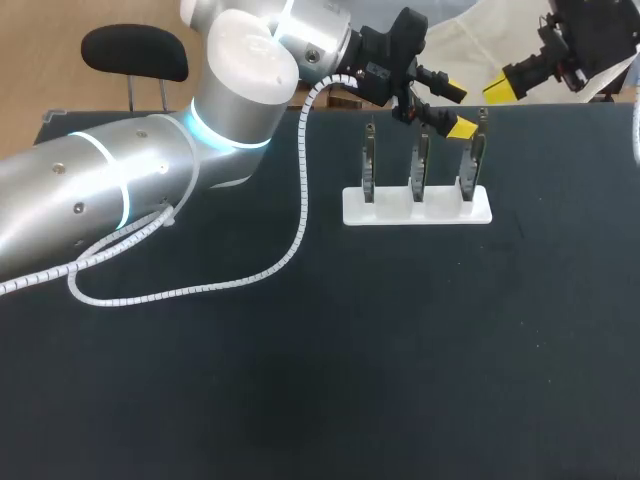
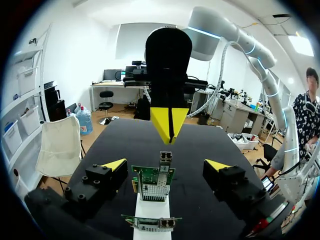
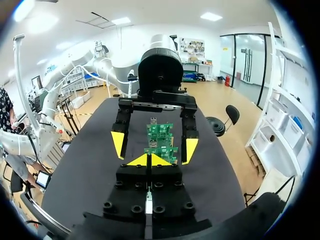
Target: Pick up the optical module with the left hand, and insert it into the network port with the right hand.
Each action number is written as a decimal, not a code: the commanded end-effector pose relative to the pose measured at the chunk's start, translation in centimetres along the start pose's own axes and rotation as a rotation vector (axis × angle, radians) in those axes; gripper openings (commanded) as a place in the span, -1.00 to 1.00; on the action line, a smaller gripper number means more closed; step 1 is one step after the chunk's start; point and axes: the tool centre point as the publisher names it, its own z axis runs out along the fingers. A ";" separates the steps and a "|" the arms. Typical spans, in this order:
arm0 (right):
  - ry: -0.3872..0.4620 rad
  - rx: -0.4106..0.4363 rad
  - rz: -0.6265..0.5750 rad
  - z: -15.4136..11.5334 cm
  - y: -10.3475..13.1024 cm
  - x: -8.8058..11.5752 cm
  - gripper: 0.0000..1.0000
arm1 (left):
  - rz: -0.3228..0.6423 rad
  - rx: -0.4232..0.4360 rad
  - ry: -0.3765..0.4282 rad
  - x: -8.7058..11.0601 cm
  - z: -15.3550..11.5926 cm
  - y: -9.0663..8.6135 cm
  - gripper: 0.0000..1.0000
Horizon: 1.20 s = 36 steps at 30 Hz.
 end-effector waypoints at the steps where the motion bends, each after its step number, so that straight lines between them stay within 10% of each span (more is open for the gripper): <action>1: -0.001 -0.004 0.004 0.2 -0.2 0.2 -1.00 | -0.001 0.004 0.004 -0.1 0.0 0.2 1.00; 36: 0.000 -0.008 0.024 0.9 -0.7 0.6 -1.00 | -0.001 0.004 0.004 -0.1 0.0 0.2 1.00</action>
